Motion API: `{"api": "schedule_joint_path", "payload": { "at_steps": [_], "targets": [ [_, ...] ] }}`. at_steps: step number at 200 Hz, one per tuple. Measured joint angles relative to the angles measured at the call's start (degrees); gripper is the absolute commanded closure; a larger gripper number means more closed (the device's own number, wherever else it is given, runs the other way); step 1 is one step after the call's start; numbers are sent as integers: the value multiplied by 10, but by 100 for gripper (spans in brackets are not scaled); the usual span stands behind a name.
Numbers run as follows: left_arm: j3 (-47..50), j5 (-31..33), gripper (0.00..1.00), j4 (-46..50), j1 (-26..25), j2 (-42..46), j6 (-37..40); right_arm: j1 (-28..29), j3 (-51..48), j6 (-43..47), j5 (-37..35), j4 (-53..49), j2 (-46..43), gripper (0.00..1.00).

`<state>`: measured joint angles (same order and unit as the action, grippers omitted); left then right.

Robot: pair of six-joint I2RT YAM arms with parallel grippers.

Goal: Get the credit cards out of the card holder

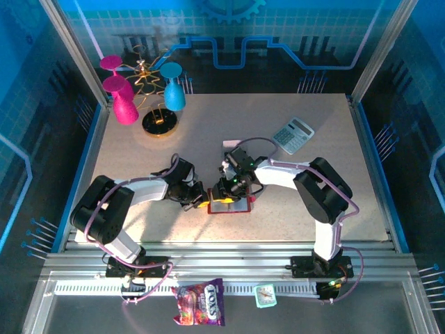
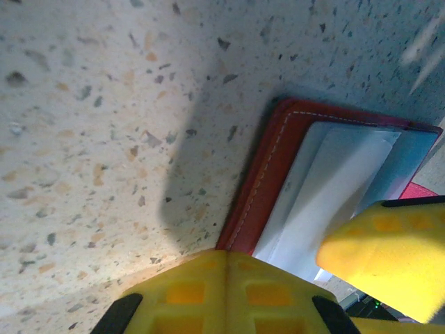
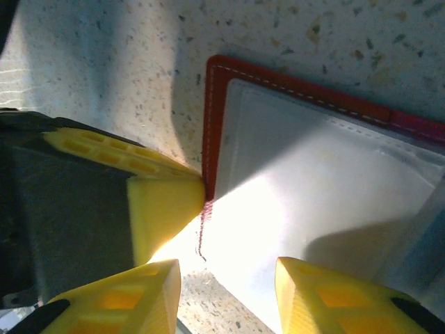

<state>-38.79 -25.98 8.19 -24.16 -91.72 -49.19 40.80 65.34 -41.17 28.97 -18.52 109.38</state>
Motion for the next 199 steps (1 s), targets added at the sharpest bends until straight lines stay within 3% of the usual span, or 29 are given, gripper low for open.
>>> {"api": "schedule_joint_path", "payload": {
  "at_steps": [140, 199],
  "targets": [
    [0, 0, 96, 0, 0, 0, 0, 2, 19, 24, -48, -63, 1, 55],
    [0, 0, 96, 1, 0, 0, 0, -4, -7, 25, -46, -45, -16, 55]
  ]
}}
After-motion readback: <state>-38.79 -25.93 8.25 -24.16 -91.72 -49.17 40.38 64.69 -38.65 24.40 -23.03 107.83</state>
